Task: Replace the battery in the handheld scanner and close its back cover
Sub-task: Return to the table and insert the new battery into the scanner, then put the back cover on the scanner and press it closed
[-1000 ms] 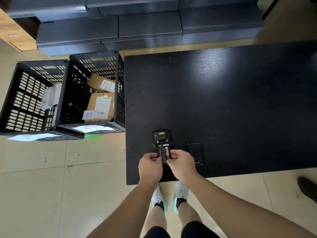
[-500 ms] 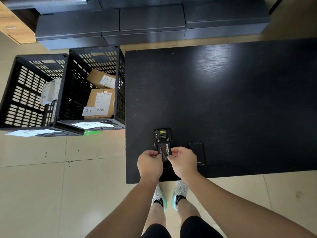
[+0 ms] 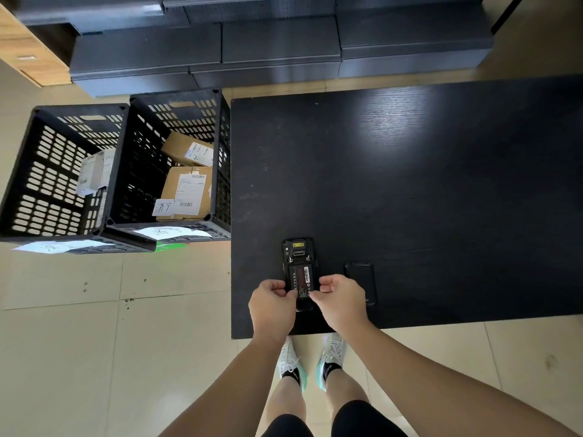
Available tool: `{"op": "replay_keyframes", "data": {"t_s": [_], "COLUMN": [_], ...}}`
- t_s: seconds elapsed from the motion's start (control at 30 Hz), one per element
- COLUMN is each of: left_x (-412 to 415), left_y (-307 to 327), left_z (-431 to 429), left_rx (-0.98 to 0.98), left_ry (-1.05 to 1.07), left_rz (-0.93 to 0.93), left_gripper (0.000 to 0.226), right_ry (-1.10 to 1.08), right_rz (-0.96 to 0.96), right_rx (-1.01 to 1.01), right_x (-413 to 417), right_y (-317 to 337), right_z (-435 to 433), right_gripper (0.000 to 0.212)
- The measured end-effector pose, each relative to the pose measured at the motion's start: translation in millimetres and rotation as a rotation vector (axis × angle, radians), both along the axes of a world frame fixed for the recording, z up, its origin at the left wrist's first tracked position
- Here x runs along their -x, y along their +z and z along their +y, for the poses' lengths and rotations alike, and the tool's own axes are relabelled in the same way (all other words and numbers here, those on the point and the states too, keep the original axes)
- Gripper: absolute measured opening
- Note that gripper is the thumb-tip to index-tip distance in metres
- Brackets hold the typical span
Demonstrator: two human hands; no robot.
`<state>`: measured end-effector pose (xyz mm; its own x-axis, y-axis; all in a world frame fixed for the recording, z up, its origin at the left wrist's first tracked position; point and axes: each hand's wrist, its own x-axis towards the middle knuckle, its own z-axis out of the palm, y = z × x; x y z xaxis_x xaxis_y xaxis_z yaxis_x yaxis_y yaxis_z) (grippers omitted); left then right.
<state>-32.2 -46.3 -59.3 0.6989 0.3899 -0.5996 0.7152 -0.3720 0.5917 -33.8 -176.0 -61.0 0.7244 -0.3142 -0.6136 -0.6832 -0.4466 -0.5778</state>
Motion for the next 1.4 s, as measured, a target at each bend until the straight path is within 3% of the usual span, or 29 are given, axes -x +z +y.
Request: {"op": "replay_keyframes", "data": {"t_s": [0.67, 0.83, 1.03, 1.4], "left_x": [0.9, -1.7, 2.0, 4.1], "left_y": [-1.7, 16.7, 8.4, -1.3], "left_z": [-2.9, -45.4, -106.3, -129.3], "left_rx": [-0.028, -0.003, 0.071, 0.111], "left_ry": [0.019, -0.055, -0.283, -0.161], "left_rz": [-0.039, -0.107, -0.018, 0.085], "left_gripper": [0.021, 0.018, 0.035, 0.042], "right_ry": [-0.030, -0.070, -0.121, -0.103], "right_rz": [-0.025, -0.044, -0.006, 0.055], "right_rx": [-0.026, 0.072, 0.177, 0.062], "right_x": [-0.1, 3.0, 13.4, 14.8], "right_y": [-5.6, 5.4, 3.2, -6.6], "right_z": [-3.0, -46.9, -100.6, -95.1], "right_gripper": [0.028, 0.030, 0.036, 0.040]}}
